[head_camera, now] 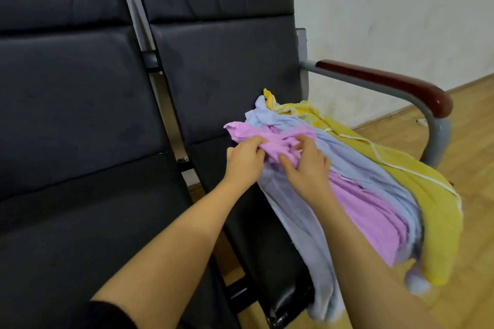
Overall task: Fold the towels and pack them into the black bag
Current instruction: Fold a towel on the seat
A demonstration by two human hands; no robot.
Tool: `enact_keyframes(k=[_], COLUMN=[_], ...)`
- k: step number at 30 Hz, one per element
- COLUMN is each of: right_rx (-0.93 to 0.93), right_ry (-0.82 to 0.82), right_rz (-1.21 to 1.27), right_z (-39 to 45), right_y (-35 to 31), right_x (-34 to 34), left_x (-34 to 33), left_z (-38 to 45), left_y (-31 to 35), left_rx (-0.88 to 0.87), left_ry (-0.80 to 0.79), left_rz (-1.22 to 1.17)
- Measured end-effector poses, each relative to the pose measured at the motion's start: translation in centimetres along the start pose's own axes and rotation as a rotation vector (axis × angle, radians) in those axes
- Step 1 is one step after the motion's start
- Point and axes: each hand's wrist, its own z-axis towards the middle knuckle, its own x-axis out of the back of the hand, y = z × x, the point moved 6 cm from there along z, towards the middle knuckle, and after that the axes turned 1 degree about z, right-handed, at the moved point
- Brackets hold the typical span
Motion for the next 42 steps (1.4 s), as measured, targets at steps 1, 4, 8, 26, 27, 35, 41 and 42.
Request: enact_keyframes(k=[1, 4, 8, 26, 27, 35, 41, 42], right_rx=[0.003, 0.062, 0.155, 0.581, 0.598, 0.590, 0.518, 0.502], right_ry=[-0.043, -0.132, 0.068, -0.198, -0.254, -0.711, -0.962, -0.997], right_rz=[-0.097, -0.298, -0.227, -0.304, -0.309, -0.210, -0.503, -0.534], right_z=[-0.2, -0.9, -1.5, -11.0, -11.7, -14.9, -16.2, -16.5], right_y=[0.1, -0.9, -4.8, -26.0, -26.1, -24.7, -20.5, -19.8], right_x=[-0.4, -1.4, -0.8, -10.8, -12.0, -17.7, -20.6, -21.2], left_x=[0.9, 3.2, 6.5, 23.4, 23.6, 21.5, 18.0, 17.7], left_z=[-0.3, -1.0, -2.1, -16.0, -16.9, -22.6, -24.5, -24.6], left_y=[0.2, 0.4, 0.3, -11.8, -12.7, -20.6, -22.7, -22.9], left_rx=[-0.018, -0.032, -0.029, 0.354, 0.379, 0.618, 0.647, 0.636], left_ry=[0.026, 0.098, 0.162, 0.359, 0.347, 0.066, -0.289, -0.305], left_rz=[-0.002, -0.004, 0.028, -0.149, -0.150, 0.110, 0.454, 0.475])
